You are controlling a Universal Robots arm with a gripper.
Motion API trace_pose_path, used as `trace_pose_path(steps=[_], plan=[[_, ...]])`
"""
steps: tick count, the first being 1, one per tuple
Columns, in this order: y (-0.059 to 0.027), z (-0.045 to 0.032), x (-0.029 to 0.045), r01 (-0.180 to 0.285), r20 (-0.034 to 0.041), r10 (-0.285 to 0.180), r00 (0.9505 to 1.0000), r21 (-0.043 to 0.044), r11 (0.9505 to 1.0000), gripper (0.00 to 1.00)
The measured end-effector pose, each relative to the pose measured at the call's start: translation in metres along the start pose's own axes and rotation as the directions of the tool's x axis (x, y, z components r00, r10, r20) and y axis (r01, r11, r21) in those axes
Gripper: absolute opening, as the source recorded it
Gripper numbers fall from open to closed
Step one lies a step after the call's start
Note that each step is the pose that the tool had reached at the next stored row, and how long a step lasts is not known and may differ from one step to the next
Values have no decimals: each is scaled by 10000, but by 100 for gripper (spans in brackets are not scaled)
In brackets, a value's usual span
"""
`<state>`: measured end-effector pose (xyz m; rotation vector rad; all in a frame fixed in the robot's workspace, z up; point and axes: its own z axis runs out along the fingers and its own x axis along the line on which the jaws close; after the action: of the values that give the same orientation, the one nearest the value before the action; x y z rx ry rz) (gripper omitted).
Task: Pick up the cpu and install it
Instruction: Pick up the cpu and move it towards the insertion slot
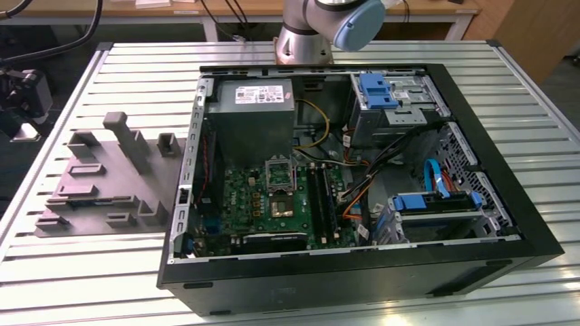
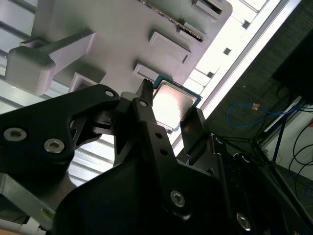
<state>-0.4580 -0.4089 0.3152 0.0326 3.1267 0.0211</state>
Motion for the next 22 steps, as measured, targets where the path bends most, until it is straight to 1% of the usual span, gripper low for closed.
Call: trace_pose_path(steps=[3, 9, 22], plan=[[0, -1, 0, 0, 0, 0, 10000, 10, 10000, 47], [1, -3, 0, 1, 1, -1, 10000, 72, 10000, 47], [2, -14, 0, 2, 4, -2, 10000, 147, 9999, 47]])
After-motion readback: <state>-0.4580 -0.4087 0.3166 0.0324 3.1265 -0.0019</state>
